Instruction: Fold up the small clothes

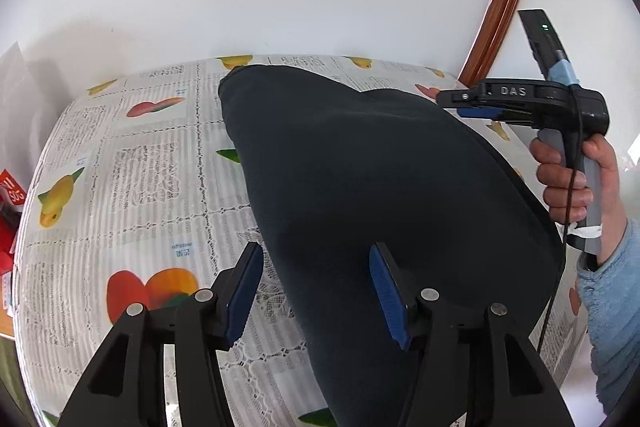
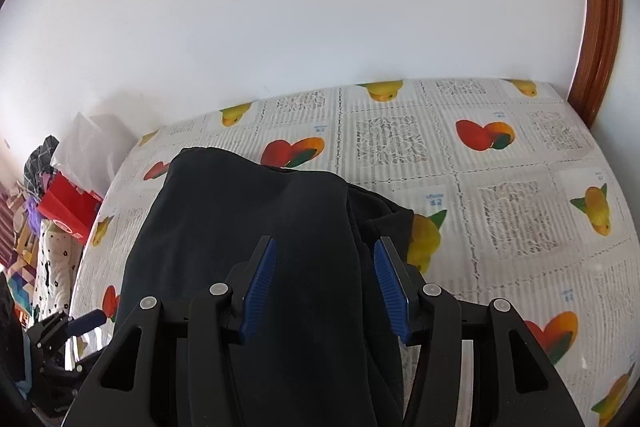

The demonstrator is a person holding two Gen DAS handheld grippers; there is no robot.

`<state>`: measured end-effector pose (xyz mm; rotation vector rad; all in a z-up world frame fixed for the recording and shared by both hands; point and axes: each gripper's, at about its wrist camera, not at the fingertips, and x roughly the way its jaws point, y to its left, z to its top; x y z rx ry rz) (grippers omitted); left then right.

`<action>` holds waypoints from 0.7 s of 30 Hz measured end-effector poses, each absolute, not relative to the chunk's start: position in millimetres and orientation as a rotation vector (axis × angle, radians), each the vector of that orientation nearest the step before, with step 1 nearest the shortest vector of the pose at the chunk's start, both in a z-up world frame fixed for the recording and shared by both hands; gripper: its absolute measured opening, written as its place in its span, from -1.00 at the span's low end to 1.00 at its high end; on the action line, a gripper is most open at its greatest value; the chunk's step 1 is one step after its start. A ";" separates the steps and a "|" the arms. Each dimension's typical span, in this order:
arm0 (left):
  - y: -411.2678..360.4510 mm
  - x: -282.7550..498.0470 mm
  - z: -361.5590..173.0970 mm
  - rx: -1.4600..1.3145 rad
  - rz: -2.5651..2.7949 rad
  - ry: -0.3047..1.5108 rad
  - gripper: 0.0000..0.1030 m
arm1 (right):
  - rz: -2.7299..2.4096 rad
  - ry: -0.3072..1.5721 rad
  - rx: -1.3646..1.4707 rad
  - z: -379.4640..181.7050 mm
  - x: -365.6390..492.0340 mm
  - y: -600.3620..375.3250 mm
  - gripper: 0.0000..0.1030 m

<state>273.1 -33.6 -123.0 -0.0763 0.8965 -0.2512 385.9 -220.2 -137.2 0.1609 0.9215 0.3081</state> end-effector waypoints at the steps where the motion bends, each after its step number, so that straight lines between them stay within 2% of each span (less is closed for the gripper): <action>1: -34.6 275.2 -125.0 -0.077 -0.257 0.902 0.03 | 0.305 0.945 0.174 -142.9 393.2 -218.9 -0.02; 4: -37.1 279.0 -131.4 -0.058 -0.267 0.916 0.06 | 0.306 1.046 0.217 -163.0 418.6 -214.1 -0.05; 6: -36.6 281.3 -136.3 -0.051 -0.261 0.934 0.12 | 0.327 1.027 0.215 -162.6 424.6 -211.3 -0.41; 7: -35.6 282.0 -138.0 -0.057 -0.261 0.940 0.12 | 0.385 1.006 0.197 -158.2 423.7 -207.9 -0.88; 8: -34.3 282.4 -138.9 -0.064 -0.262 0.947 0.13 | 0.419 0.938 0.185 -148.5 417.9 -209.7 -0.90; 11: -33.2 281.3 -138.9 -0.063 -0.264 0.943 0.17 | 0.430 0.756 0.181 -128.8 400.8 -229.5 -0.91; 16: -40.3 277.5 -135.6 -0.012 -0.240 0.934 0.17 | 0.277 0.875 0.057 -155.5 413.8 -220.1 -0.84; 19: -38.5 271.6 -132.2 -0.014 -0.238 0.933 0.16 | 0.264 0.860 0.102 -143.0 401.8 -232.1 -0.56; 21: -36.3 267.3 -130.9 -0.018 -0.242 0.929 0.16 | 0.296 0.843 0.126 -134.3 387.6 -239.9 -0.26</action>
